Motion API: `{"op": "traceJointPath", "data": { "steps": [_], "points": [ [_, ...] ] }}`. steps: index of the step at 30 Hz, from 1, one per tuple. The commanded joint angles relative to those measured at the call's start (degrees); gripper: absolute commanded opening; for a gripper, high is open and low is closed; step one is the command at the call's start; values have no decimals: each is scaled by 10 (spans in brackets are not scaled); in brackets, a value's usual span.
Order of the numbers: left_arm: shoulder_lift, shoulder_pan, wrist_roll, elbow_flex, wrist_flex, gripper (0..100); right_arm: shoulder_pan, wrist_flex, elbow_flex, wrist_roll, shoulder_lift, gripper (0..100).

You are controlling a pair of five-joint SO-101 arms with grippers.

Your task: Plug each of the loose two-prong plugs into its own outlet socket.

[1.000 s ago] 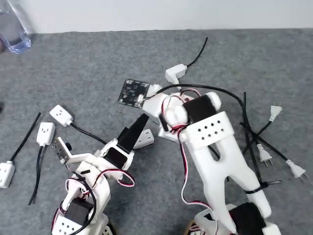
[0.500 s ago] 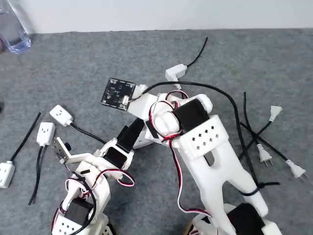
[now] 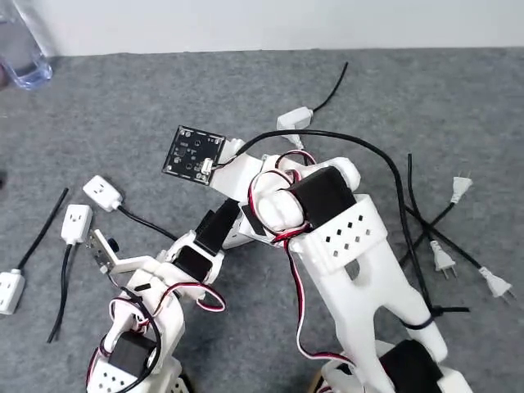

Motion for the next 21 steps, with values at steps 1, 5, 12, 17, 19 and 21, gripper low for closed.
{"op": "traceJointPath", "data": {
  "steps": [1,5,12,17,19,21],
  "points": [
    [-5,0,4,-2,-12,384,-5,6,-34,-6,-36,7],
    [-5,0,4,-2,-12,384,-4,6,-34,-4,-73,7],
    [-5,0,4,-2,-12,384,-2,22,-33,-6,-91,7],
    [-5,0,4,-2,-12,384,-3,22,-33,-6,-104,7],
    [-5,0,4,-2,-12,384,-2,22,-33,-6,-104,7],
    [-5,0,4,-2,-12,384,-2,22,-33,-6,-106,7]
  ]
}}
